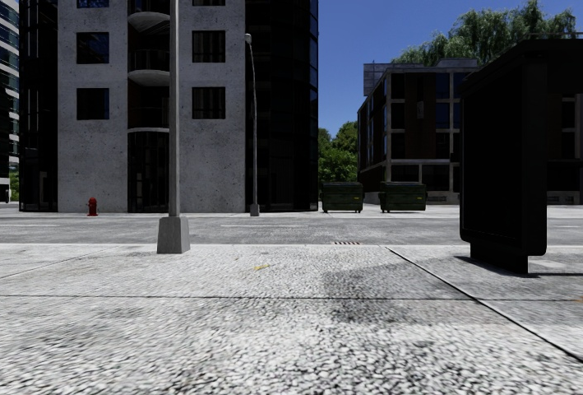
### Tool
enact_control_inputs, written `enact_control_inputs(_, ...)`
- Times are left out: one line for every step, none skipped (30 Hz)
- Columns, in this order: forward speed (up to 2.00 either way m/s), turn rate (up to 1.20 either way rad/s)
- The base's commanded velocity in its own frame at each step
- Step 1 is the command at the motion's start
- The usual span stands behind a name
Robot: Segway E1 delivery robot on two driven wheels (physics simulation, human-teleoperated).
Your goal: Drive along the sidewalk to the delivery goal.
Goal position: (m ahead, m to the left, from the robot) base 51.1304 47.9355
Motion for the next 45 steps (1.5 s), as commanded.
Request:
enact_control_inputs(0.00,0.00)
enact_control_inputs(0.00,0.00)
enact_control_inputs(0.00,0.00)
enact_control_inputs(0.00,0.00)
enact_control_inputs(0.00,0.00)
enact_control_inputs(0.00,0.00)
enact_control_inputs(0.00,0.00)
enact_control_inputs(0.00,0.00)
enact_control_inputs(0.00,0.00)
enact_control_inputs(0.00,0.11)
enact_control_inputs(0.00,0.11)
enact_control_inputs(0.00,0.54)
enact_control_inputs(0.00,0.64)
enact_control_inputs(0.00,0.76)
enact_control_inputs(0.00,0.94)
enact_control_inputs(0.00,1.20)
enact_control_inputs(0.00,1.20)
enact_control_inputs(0.00,1.20)
enact_control_inputs(0.00,1.20)
enact_control_inputs(0.00,1.20)
enact_control_inputs(0.00,1.20)
enact_control_inputs(0.00,1.20)
enact_control_inputs(0.00,1.20)
enact_control_inputs(0.00,1.20)
enact_control_inputs(0.00,1.20)
enact_control_inputs(0.00,1.20)
enact_control_inputs(0.00,1.20)
enact_control_inputs(0.00,1.20)
enact_control_inputs(0.00,1.20)
enact_control_inputs(0.00,1.20)
enact_control_inputs(0.00,1.20)
enact_control_inputs(0.00,1.20)
enact_control_inputs(0.00,1.20)
enact_control_inputs(0.00,1.20)
enact_control_inputs(0.00,1.20)
enact_control_inputs(0.00,1.20)
enact_control_inputs(0.00,1.20)
enact_control_inputs(0.00,1.20)
enact_control_inputs(0.00,1.20)
enact_control_inputs(0.00,1.20)
enact_control_inputs(0.00,1.20)
enact_control_inputs(0.00,1.20)
enact_control_inputs(0.00,1.20)
enact_control_inputs(0.00,1.20)
enact_control_inputs(0.00,1.20)
